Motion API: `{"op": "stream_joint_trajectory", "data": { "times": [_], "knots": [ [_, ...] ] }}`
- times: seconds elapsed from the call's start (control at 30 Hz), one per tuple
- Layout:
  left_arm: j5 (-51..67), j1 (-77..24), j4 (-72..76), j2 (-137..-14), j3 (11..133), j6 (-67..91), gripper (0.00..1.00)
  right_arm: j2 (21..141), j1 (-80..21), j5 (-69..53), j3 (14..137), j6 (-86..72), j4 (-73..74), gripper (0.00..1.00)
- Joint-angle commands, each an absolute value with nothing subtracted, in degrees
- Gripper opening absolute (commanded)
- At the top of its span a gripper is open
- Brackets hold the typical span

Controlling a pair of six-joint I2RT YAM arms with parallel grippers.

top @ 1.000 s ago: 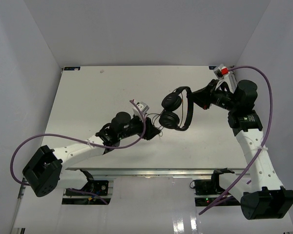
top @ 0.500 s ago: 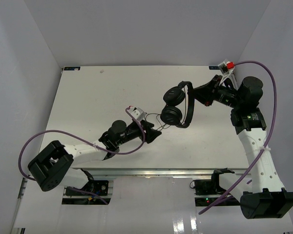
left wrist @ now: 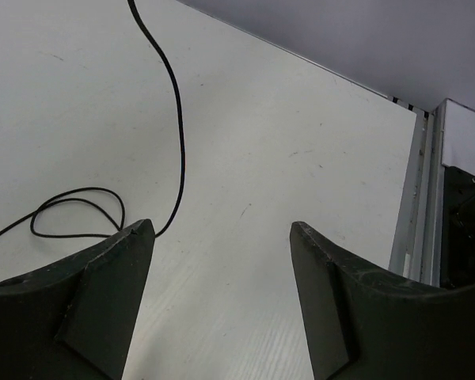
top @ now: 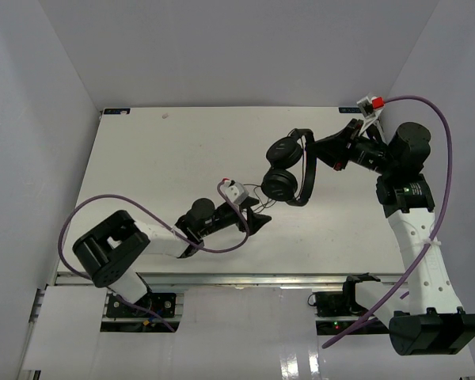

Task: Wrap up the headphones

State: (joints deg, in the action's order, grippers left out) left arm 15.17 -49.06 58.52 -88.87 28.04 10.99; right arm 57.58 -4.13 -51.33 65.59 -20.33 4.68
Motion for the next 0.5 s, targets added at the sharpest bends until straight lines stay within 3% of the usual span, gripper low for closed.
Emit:
{"op": "stream_joint_trajectory", "data": {
  "times": [0.0, 0.3, 0.4, 0.47],
  "knots": [
    [15.3, -50.6, 58.3, -94.7, 35.2, 6.2, 0.8, 56.4, -3.9, -52.8, 68.9, -22.8, 4.5, 0.08],
    [11.5, -50.6, 54.4, -104.1, 42.6, 3.4, 0.75, 55.5, -3.8, -53.6, 70.1, -22.9, 5.5, 0.08],
    [10.3, -50.6, 53.3, -106.0, 43.7, 3.9, 0.61, 55.4, -3.7, -53.8, 70.0, -23.0, 5.5, 0.08],
    [9.4, -50.6, 53.5, -106.9, 43.9, 4.3, 0.44, 55.5, -3.7, -53.8, 69.9, -23.1, 5.5, 0.08]
  ]
}}
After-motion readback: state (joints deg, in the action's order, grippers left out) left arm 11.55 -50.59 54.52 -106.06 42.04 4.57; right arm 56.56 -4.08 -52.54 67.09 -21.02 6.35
